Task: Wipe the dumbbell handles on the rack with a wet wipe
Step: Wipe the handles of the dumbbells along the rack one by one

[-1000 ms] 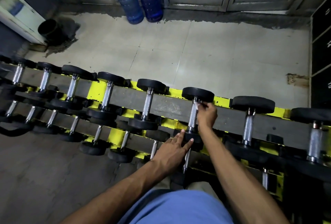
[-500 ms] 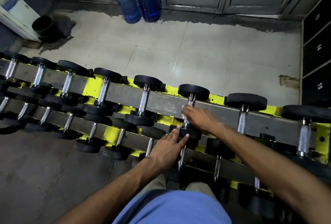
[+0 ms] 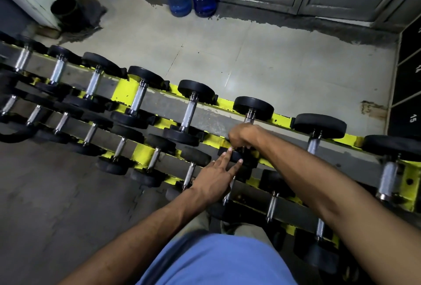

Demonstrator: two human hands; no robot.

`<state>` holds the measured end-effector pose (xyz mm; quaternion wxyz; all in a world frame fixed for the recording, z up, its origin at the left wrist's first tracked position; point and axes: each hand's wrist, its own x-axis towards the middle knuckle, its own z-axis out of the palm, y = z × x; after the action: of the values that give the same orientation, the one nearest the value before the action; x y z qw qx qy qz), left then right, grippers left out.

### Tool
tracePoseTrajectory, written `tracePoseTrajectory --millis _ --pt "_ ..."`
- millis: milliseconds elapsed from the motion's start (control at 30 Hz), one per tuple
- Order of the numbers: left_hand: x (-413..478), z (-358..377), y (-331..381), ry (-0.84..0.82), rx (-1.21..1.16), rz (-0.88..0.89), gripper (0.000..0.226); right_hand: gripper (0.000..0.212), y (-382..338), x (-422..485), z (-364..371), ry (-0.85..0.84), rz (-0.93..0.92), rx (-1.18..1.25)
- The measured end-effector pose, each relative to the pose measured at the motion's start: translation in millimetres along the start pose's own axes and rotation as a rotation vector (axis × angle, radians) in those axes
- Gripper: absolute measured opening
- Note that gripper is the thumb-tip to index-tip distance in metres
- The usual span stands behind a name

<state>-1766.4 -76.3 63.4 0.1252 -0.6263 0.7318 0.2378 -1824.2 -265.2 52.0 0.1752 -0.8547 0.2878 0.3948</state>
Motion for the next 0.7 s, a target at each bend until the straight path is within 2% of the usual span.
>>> tracePoseTrajectory --millis 67,167,300,367,433,500,567,700 --pt "-1 -1 1 -0.005 -0.002 -0.001 0.082 0.019 -2 5 7 -0.023 -0.022 0.086" --pt "-2 -6 2 -0.005 -0.018 -0.002 0.080 0.021 15 6 19 0.108 -0.138 0.196" --pt "-3 -3 -4 -0.005 -0.030 -0.003 0.079 0.011 34 -2 52 0.466 -0.197 0.264" --pt "-2 0 -6 0.004 -0.021 0.004 0.082 0.009 32 -9 76 0.659 -0.145 0.333" --pt "-1 3 -8 0.011 -0.013 0.010 0.082 0.011 28 -11 93 0.775 -0.048 0.444" --pt "0 5 -7 0.015 -0.008 0.013 0.080 0.013 26 -11 105 0.787 0.111 0.617" --pt "-1 9 -5 0.025 0.002 0.012 0.081 0.007 27 -2 119 0.688 0.229 0.863" --pt "0 12 -2 0.039 0.001 0.004 0.087 0.024 31 13 124 0.511 0.284 1.455"
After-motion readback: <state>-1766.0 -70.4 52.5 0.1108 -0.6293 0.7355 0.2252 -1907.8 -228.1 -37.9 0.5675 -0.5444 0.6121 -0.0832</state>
